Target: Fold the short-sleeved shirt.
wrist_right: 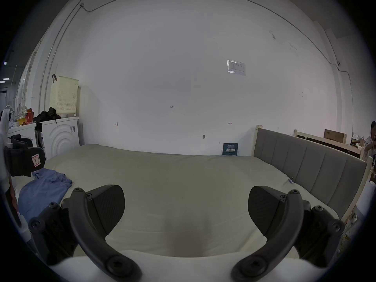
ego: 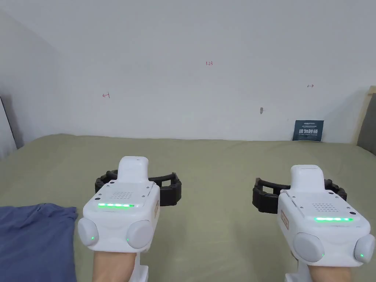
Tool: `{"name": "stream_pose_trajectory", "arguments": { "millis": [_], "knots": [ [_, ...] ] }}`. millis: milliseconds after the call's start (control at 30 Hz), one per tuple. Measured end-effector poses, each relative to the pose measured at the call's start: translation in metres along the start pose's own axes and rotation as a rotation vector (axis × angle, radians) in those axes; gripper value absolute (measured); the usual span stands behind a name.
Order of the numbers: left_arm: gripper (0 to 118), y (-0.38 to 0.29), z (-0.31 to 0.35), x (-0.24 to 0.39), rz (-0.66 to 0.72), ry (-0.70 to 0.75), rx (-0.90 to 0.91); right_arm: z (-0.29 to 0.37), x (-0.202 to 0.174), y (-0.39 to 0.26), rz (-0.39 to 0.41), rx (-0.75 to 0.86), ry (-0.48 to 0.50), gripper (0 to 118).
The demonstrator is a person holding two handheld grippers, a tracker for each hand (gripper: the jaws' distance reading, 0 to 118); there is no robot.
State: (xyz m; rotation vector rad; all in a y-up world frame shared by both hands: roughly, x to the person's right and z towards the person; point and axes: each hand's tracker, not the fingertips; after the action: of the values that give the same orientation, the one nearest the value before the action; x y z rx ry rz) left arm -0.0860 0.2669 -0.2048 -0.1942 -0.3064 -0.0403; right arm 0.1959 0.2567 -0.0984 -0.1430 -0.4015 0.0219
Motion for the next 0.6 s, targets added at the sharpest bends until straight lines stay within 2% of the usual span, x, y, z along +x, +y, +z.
{"name": "stream_pose_trajectory", "arguments": {
  "millis": [600],
  "knots": [
    [118,-0.0003,0.0025,-0.0009,0.005,0.000,0.009,0.0016,-0.0021,-0.0011,0.006,0.007,-0.001,118]
  ]
}}
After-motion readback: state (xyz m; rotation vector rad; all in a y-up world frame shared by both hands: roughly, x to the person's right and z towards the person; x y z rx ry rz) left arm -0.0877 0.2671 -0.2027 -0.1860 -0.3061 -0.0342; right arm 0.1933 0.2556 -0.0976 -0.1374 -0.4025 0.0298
